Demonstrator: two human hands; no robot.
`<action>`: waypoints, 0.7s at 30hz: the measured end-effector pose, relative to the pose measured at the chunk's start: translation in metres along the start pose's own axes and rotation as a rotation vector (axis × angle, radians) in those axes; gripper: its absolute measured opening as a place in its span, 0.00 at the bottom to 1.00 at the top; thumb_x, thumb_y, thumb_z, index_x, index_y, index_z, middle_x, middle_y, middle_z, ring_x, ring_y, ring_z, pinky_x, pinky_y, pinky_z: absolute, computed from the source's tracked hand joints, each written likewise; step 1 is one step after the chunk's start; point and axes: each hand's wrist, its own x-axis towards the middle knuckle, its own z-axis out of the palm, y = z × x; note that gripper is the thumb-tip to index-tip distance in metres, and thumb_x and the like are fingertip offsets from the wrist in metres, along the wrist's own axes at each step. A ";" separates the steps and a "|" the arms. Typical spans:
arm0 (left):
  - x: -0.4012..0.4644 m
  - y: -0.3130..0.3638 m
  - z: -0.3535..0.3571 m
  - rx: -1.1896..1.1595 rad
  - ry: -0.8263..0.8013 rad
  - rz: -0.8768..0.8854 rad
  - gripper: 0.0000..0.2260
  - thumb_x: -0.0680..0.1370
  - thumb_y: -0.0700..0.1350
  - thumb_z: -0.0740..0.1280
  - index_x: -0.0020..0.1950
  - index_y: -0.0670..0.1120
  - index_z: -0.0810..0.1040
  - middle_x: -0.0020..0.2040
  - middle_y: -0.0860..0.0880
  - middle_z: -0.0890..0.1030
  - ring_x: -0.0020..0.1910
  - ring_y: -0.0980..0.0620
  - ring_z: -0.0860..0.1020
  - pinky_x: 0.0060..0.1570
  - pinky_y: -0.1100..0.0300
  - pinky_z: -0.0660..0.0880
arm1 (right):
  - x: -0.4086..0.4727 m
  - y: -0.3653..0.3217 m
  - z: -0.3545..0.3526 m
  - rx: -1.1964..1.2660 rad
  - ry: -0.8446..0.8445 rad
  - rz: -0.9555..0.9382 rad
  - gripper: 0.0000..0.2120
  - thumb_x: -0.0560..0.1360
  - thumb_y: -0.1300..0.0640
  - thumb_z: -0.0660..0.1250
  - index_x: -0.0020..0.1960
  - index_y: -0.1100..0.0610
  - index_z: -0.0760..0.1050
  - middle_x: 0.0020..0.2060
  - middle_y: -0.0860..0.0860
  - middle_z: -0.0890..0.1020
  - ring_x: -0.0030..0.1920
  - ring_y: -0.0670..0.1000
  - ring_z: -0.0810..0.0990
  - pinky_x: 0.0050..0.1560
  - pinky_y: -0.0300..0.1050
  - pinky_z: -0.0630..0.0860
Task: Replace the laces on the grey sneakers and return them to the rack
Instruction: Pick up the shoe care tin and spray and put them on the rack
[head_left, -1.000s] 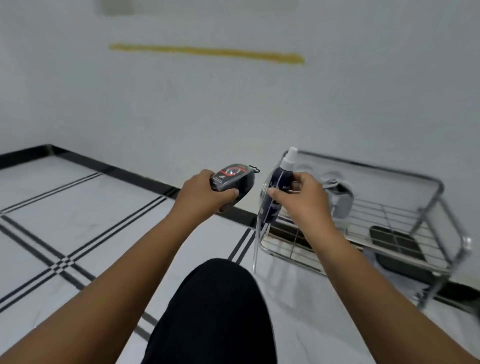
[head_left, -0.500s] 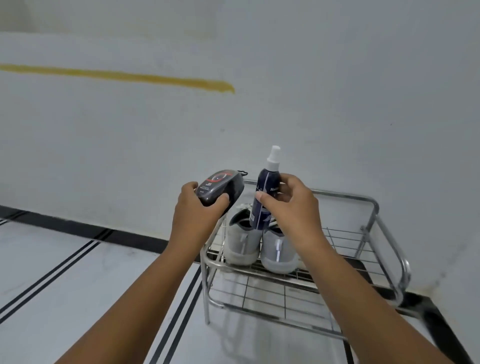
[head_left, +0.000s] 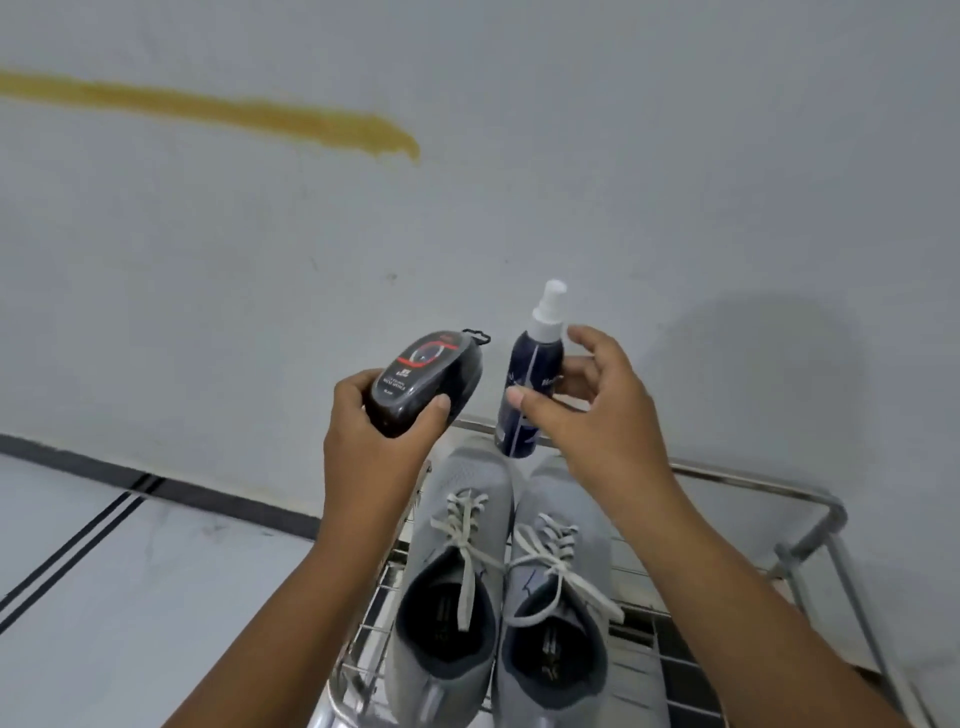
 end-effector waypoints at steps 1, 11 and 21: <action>0.003 0.011 -0.002 0.011 0.000 -0.027 0.18 0.68 0.56 0.75 0.51 0.63 0.70 0.46 0.63 0.79 0.44 0.70 0.78 0.37 0.70 0.74 | 0.003 -0.010 -0.002 -0.010 -0.029 0.034 0.29 0.68 0.55 0.77 0.66 0.46 0.70 0.50 0.40 0.81 0.47 0.31 0.78 0.43 0.18 0.70; 0.024 0.227 -0.058 0.111 -0.028 -0.111 0.21 0.68 0.54 0.76 0.54 0.55 0.68 0.47 0.60 0.77 0.45 0.63 0.78 0.39 0.66 0.72 | 0.031 -0.218 -0.061 -0.047 -0.185 0.161 0.18 0.68 0.55 0.77 0.44 0.37 0.71 0.42 0.35 0.80 0.44 0.26 0.75 0.39 0.17 0.68; 0.018 0.432 -0.136 0.225 0.044 -0.138 0.22 0.68 0.52 0.77 0.55 0.54 0.68 0.48 0.58 0.77 0.45 0.61 0.77 0.36 0.66 0.71 | 0.051 -0.423 -0.125 -0.061 -0.297 0.115 0.17 0.69 0.53 0.76 0.47 0.37 0.72 0.46 0.37 0.80 0.49 0.35 0.78 0.44 0.28 0.69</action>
